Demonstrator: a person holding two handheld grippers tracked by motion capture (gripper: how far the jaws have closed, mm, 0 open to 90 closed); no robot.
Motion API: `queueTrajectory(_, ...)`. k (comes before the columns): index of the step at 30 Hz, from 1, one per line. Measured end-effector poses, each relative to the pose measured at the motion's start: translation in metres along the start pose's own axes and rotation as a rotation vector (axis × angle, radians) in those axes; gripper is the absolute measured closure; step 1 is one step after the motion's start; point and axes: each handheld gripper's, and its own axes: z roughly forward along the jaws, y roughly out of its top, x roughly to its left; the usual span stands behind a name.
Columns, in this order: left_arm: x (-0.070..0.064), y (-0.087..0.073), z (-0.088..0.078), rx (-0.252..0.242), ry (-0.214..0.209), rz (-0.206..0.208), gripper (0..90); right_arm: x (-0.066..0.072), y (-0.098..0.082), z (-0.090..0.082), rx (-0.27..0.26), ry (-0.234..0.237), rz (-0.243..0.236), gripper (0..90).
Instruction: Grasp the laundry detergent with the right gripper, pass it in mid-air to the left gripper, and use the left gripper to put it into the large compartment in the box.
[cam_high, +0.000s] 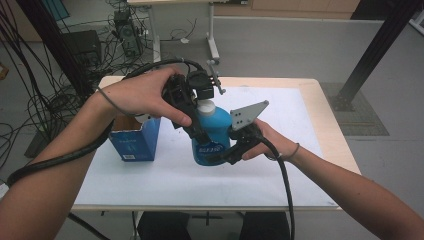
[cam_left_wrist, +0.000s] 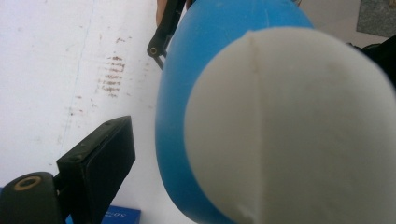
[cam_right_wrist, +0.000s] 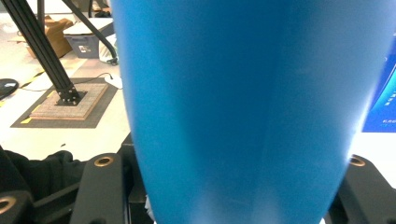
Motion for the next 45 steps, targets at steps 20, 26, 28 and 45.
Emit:
queueTrajectory(20,-0.0028,-0.0005,-0.0029,-0.005,0.003,0.007,9.3,0.0021,0.0017,-0.0005,0.007,-0.005,-0.011,39.8)
queueTrajectory(26,-0.0025,-0.0013,-0.0035,-0.001,0.005,0.006,9.3,0.0017,0.0012,-0.0004,0.01,-0.007,-0.012,39.8)
queueTrajectory(28,-0.0023,-0.0015,-0.0039,-0.001,0.005,0.008,9.3,0.0015,0.0014,-0.0006,0.01,-0.007,-0.011,39.8)
queueTrajectory(45,-0.0011,-0.0038,-0.0049,-0.003,0.006,0.0,9.3,0.0011,0.0021,0.0005,0.013,-0.008,-0.012,39.8)
